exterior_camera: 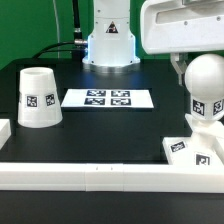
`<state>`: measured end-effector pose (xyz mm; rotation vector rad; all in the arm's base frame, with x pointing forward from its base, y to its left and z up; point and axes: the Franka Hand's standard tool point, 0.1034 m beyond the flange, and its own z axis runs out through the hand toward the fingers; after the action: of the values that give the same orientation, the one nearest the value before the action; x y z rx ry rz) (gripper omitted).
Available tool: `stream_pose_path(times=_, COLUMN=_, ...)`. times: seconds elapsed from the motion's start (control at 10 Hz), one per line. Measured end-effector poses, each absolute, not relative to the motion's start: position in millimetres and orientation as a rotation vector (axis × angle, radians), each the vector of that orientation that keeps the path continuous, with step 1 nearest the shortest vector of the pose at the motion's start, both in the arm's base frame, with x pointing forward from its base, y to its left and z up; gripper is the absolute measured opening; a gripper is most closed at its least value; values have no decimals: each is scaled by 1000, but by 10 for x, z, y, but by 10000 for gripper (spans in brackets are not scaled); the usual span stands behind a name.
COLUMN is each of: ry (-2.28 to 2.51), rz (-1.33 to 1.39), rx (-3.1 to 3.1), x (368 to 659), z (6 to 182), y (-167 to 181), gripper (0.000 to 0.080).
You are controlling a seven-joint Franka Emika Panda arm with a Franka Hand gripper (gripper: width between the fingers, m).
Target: Assemble lamp
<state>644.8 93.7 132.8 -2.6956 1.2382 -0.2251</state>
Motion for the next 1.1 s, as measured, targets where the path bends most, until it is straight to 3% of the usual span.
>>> stream_pose_path(times=0.7, ry=1674, rz=-152, rx=-2418, x=6402, z=1289, y=945, gripper=580)
stream_pose_path(times=1.1, ry=1657, rz=-144, rx=-2430, x=6384, z=1252, y=951, gripper=580)
